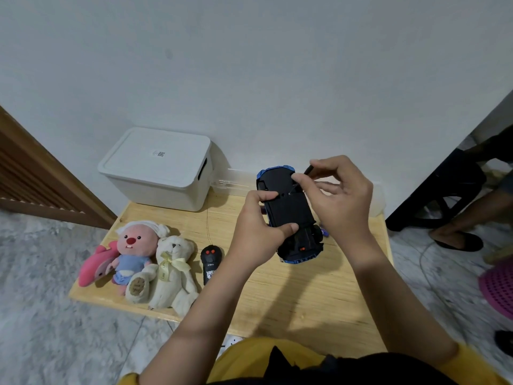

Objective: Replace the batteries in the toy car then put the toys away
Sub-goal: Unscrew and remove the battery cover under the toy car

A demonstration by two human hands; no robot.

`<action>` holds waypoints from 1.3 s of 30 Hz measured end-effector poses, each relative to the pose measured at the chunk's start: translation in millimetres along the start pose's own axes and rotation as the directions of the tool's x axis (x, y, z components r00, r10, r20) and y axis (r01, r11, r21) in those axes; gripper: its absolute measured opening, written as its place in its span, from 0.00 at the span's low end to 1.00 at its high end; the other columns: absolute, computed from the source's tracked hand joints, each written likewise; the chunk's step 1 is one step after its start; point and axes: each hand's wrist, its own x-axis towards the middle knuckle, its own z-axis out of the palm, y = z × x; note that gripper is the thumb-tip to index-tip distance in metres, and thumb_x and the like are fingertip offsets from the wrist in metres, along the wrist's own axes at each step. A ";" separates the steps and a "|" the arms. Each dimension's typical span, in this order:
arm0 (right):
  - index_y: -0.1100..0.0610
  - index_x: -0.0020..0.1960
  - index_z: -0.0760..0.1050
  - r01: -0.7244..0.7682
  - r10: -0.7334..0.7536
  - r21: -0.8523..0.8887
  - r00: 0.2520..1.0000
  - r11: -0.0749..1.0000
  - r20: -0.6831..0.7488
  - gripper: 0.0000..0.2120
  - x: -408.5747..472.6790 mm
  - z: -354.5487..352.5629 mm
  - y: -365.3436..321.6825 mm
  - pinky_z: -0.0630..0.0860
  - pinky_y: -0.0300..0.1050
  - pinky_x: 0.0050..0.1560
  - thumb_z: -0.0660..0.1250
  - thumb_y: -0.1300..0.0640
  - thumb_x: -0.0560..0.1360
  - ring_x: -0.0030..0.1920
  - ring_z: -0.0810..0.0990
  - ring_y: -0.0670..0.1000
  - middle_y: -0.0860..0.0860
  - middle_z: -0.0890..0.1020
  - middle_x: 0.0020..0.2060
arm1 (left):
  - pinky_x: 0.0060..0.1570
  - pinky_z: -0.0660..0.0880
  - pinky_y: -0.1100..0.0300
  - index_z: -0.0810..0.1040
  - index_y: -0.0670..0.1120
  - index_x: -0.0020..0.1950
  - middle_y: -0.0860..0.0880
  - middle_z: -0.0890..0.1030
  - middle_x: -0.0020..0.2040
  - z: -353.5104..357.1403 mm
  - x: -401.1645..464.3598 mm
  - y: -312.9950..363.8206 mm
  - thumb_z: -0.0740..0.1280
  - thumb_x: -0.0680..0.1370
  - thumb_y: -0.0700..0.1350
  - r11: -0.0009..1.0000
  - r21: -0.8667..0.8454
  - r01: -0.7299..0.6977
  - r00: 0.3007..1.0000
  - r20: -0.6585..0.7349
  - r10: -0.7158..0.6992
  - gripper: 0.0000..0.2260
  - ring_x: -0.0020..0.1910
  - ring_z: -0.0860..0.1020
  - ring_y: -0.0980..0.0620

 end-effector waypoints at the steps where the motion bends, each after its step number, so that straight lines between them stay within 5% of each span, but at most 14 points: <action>1: 0.50 0.44 0.76 -0.027 0.028 0.043 0.999 0.999 -0.022 0.11 -0.9 -0.3 -2.0 0.81 0.45 0.40 0.75 0.62 0.68 0.40 0.81 0.49 0.50 0.80 0.37 | 0.48 0.80 0.49 0.68 0.52 0.57 0.49 0.75 0.52 -0.2 -0.7 -0.3 0.76 0.68 0.37 1.000 -0.006 0.002 1.000 0.001 -0.002 0.25 0.50 0.80 0.46; 7: 0.52 0.48 0.77 -0.112 0.112 0.183 0.994 0.977 0.009 0.14 -6.6 -2.6 -11.8 0.80 0.43 0.47 0.72 0.68 0.70 0.44 0.83 0.53 0.58 0.82 0.40 | 0.47 0.80 0.49 0.68 0.52 0.57 0.49 0.75 0.52 -1.1 -3.4 -1.2 0.75 0.68 0.36 0.999 -0.042 0.003 1.000 0.012 -0.003 0.24 0.50 0.80 0.45; 11: 0.51 0.46 0.79 -0.110 0.111 0.151 0.994 0.982 0.005 0.11 -8.5 -4.2 -13.0 0.81 0.49 0.46 0.74 0.65 0.69 0.45 0.82 0.53 0.55 0.82 0.42 | 0.46 0.80 0.52 0.68 0.52 0.57 0.51 0.75 0.51 -1.0 -5.5 -1.0 0.75 0.68 0.36 0.998 -0.059 -0.001 1.000 0.016 0.002 0.24 0.50 0.80 0.46; 18: 0.54 0.48 0.78 -0.115 0.122 0.177 0.992 0.977 -0.027 0.11 -10.5 -1.9 -15.2 0.79 0.40 0.46 0.72 0.67 0.71 0.44 0.82 0.47 0.55 0.82 0.41 | 0.46 0.80 0.49 0.68 0.51 0.56 0.50 0.75 0.50 -1.1 -8.4 -2.3 0.74 0.69 0.34 0.998 -0.069 -0.004 1.000 0.026 0.006 0.24 0.49 0.80 0.45; 39: 0.55 0.47 0.80 -0.125 0.129 0.126 0.991 0.984 -0.027 0.09 -17.3 1.9 -5.7 0.78 0.40 0.44 0.74 0.65 0.69 0.40 0.81 0.47 0.51 0.80 0.40 | 0.46 0.80 0.46 0.67 0.51 0.55 0.47 0.75 0.51 -0.3 -4.5 -14.4 0.73 0.69 0.34 0.999 -0.048 0.022 1.000 0.000 -0.022 0.23 0.50 0.80 0.43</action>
